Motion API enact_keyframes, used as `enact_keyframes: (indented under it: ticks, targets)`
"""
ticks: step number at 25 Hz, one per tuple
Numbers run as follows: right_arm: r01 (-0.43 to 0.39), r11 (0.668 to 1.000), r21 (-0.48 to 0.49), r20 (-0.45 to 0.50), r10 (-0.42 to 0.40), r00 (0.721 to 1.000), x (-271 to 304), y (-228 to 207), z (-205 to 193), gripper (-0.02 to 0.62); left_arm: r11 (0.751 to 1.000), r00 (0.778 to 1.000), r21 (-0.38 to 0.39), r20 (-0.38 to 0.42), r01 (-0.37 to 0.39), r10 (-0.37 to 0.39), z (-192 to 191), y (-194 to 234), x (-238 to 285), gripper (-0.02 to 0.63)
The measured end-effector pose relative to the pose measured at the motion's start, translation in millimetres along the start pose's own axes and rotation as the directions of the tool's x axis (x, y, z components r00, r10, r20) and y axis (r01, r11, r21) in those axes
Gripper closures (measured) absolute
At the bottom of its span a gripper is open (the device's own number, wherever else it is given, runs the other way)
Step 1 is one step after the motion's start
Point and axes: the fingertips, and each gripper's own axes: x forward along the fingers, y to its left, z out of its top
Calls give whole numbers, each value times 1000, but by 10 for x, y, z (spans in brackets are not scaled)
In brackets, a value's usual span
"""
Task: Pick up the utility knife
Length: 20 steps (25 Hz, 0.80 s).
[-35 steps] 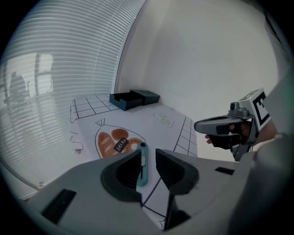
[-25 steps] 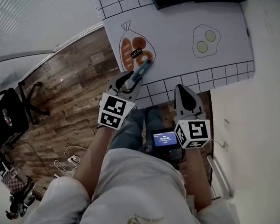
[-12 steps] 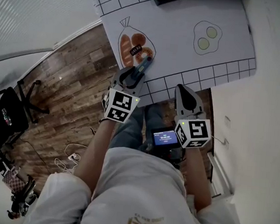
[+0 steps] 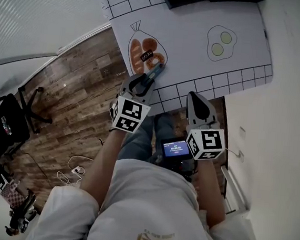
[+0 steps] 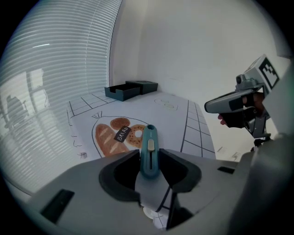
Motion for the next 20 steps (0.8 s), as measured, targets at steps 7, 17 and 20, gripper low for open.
enact_keyframes:
  ticks: [7,17,20]
  targets:
    - [16,1000,2,13,-16,1000,-56,-10,48,589,1000,997,15,77,-21,19,300,114,-198,465]
    - [49,996,-74,93,-42,995,-234,-10,462,589,996,969,44,240,-72,59,902,135,-723,466]
    - [70,994,-86,139,-57,989,-315,-30,636,589,994,958,63,277,-92,71,1058,103,-893,466]
